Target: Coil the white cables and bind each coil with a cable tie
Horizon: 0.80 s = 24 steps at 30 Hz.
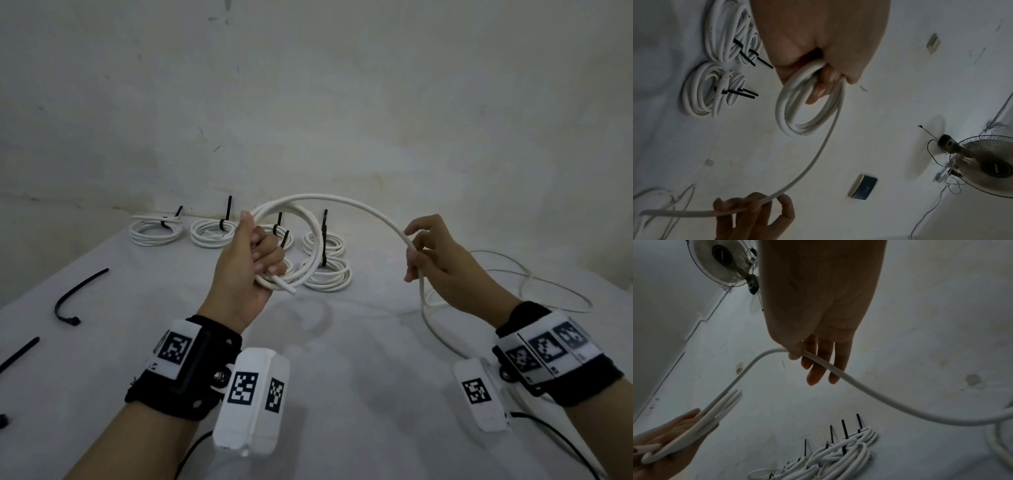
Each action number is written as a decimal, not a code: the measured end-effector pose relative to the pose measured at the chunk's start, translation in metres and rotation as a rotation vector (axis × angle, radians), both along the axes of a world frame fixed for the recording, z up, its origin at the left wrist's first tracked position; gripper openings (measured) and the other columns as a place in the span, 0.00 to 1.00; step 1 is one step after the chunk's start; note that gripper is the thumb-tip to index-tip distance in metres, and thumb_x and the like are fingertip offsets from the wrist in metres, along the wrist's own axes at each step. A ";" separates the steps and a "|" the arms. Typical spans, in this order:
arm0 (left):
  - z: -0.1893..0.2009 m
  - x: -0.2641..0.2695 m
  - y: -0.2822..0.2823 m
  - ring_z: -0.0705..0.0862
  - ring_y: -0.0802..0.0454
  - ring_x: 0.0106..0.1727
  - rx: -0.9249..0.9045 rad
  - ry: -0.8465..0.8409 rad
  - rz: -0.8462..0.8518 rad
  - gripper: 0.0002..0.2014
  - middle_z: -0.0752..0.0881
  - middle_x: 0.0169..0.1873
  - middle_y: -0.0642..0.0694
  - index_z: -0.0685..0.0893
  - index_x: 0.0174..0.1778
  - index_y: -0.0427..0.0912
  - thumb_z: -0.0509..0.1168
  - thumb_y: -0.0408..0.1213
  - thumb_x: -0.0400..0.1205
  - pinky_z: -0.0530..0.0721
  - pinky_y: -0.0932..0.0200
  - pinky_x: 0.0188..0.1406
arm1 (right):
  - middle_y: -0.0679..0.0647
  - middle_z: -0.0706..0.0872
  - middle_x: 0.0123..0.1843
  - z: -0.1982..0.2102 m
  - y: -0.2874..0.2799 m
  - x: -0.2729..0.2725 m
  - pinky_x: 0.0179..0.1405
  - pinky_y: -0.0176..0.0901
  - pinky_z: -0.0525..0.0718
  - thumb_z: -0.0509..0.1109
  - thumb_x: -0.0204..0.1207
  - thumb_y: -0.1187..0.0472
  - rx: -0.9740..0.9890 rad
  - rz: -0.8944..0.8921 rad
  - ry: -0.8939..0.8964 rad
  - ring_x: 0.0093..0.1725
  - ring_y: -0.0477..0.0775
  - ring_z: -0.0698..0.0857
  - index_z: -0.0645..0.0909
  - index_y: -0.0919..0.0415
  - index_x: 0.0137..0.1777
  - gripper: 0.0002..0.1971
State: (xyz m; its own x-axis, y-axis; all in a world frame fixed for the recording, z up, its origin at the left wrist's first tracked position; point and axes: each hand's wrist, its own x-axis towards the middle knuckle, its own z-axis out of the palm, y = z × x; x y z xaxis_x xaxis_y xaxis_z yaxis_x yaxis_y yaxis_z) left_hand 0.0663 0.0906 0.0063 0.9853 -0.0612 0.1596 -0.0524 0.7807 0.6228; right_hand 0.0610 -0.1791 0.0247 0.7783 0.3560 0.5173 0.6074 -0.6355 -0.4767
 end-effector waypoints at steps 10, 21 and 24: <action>0.003 0.005 0.013 0.61 0.60 0.14 -0.149 -0.007 0.137 0.22 0.61 0.16 0.55 0.65 0.31 0.46 0.47 0.56 0.86 0.65 0.70 0.15 | 0.46 0.75 0.43 -0.017 -0.005 0.010 0.45 0.42 0.84 0.53 0.77 0.79 -0.404 -0.032 0.051 0.38 0.45 0.82 0.56 0.25 0.73 0.43; 0.001 0.003 0.005 0.61 0.61 0.17 -0.025 -0.051 0.216 0.21 0.62 0.18 0.54 0.63 0.33 0.46 0.44 0.56 0.86 0.69 0.69 0.19 | 0.52 0.79 0.42 -0.004 0.032 -0.004 0.38 0.45 0.67 0.51 0.81 0.72 -0.708 0.061 -0.615 0.39 0.51 0.72 0.87 0.53 0.56 0.23; -0.001 0.002 0.000 0.61 0.61 0.17 0.009 -0.049 0.213 0.21 0.62 0.18 0.54 0.63 0.33 0.46 0.44 0.56 0.86 0.70 0.68 0.18 | 0.51 0.81 0.45 0.002 0.059 -0.020 0.45 0.47 0.68 0.52 0.77 0.74 -0.711 0.132 -0.708 0.43 0.52 0.72 0.85 0.53 0.54 0.22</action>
